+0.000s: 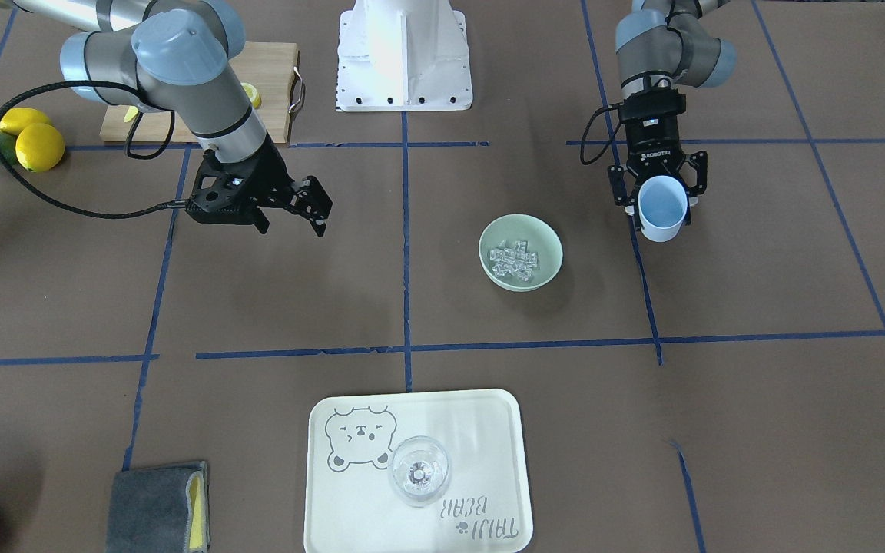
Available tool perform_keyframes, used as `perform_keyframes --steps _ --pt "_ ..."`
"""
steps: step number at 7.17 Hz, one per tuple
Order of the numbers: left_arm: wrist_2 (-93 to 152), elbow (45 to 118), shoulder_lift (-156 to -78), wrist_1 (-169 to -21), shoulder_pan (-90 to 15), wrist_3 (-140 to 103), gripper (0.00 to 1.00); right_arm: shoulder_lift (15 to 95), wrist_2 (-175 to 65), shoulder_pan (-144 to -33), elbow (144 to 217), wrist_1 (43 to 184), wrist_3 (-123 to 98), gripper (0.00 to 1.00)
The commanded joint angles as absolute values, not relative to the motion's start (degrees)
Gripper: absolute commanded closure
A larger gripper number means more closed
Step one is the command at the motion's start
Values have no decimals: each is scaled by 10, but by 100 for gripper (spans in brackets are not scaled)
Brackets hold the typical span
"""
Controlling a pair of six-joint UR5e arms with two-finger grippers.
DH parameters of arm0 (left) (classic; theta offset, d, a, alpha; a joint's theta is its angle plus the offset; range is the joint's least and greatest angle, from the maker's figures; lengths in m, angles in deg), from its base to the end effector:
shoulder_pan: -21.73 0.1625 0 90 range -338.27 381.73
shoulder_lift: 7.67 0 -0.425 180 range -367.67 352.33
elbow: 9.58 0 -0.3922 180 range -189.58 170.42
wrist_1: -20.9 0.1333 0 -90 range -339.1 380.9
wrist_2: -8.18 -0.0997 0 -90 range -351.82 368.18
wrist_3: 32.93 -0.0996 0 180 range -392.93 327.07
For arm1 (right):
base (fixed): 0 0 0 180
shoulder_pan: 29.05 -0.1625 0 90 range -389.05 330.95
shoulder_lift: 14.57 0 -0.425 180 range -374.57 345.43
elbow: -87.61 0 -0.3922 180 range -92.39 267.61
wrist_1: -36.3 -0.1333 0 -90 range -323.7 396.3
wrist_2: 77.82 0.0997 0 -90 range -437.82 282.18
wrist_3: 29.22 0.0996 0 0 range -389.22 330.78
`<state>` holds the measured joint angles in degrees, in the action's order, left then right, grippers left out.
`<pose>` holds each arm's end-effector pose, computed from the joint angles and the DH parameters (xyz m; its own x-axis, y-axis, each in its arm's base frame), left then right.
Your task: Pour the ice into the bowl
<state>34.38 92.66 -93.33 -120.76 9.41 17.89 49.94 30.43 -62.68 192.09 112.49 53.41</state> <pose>0.3870 -0.3124 0.4687 0.9207 0.0844 -0.3811 0.3462 0.2747 0.8971 -0.4586 -0.4277 0.2696 0.5284 0.2052 0.8238 -0.2499 0.9650 -0.0800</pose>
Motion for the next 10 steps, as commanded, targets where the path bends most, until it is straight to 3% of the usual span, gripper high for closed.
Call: perform_keyframes --steps 1,4,7,10 --pt "347 891 -885 -1322 72 183 100 433 292 -605 1869 1126 568 0" --pt "426 799 -863 -1455 15 189 100 374 255 -570 1824 1127 602 0" --pt "507 787 -865 -1479 12 363 100 320 224 -545 1774 1126 623 0" --pt "504 743 -865 -1480 13 375 100 278 196 -525 1744 1127 641 0"
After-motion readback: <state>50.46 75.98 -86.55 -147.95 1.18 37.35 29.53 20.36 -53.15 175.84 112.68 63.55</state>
